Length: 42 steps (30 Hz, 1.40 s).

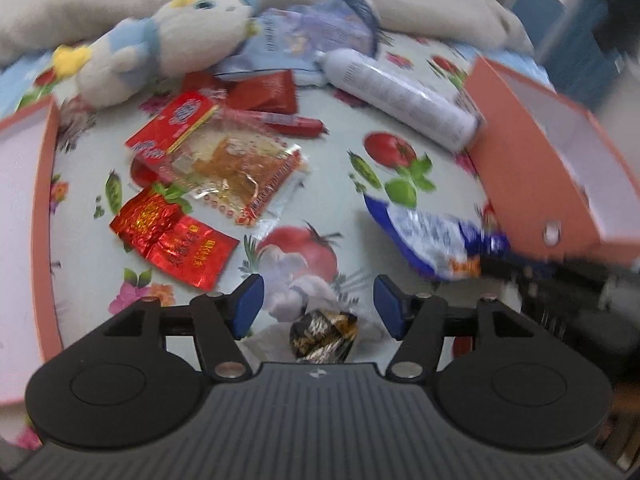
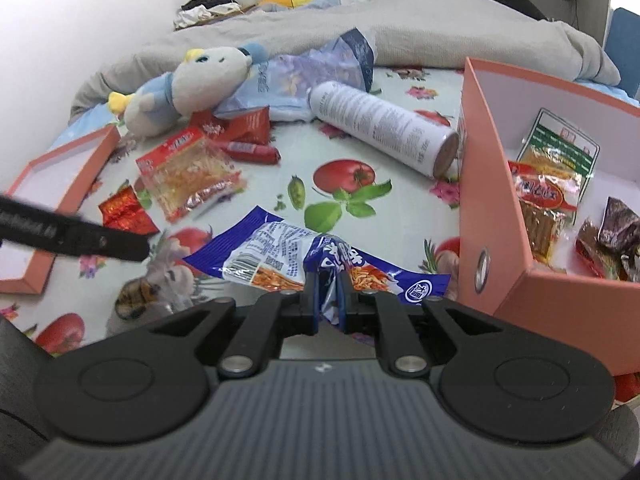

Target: Organize snacks

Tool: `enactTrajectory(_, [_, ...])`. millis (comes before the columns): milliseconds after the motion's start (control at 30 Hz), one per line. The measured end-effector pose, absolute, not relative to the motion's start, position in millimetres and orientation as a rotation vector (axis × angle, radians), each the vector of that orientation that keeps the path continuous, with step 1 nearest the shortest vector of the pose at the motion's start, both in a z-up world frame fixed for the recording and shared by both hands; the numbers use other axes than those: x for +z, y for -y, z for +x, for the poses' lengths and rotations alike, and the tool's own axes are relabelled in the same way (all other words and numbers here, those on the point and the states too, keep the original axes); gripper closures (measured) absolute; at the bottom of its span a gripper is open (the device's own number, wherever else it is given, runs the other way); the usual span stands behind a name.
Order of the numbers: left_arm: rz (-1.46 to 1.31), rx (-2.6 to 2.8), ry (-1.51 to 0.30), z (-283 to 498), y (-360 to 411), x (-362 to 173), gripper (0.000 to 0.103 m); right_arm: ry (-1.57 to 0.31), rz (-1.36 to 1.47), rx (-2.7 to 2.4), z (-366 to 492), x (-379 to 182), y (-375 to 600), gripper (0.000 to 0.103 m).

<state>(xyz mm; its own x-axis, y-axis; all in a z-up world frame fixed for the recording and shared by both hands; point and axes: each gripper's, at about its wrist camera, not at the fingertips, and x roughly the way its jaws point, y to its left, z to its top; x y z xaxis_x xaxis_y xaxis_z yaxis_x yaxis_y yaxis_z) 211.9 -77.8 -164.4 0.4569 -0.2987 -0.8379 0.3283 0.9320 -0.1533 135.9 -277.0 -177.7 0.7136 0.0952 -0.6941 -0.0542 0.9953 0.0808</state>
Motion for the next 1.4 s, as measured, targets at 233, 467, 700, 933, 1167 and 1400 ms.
enactTrajectory(233, [0.243, -0.508, -1.074, 202, 88, -181, 0.027, -0.770, 0.051, 0.082, 137, -177, 278, 0.092])
enactTrajectory(467, [0.451, -0.584, -1.029, 187, 110, -199, 0.023, -0.772, 0.039, 0.099, 138, -176, 275, 0.092])
enactTrajectory(700, [0.569, -0.557, -1.013, 184, 119, -215, 0.030, -0.762, 0.031, 0.100, 138, -170, 276, 0.092])
enactTrajectory(933, [0.509, -0.492, -1.025, 189, 108, -212, 0.045, -0.753, 0.028, 0.101, 139, -167, 277, 0.092])
enactTrajectory(1167, [0.327, -0.419, -1.051, 197, 93, -201, 0.048, -0.733, 0.027, 0.102, 138, -158, 277, 0.092])
enactTrajectory(1400, [0.156, -0.332, -1.016, 216, 85, -168, 0.048, -0.686, 0.021, 0.097, 138, -137, 281, 0.092])
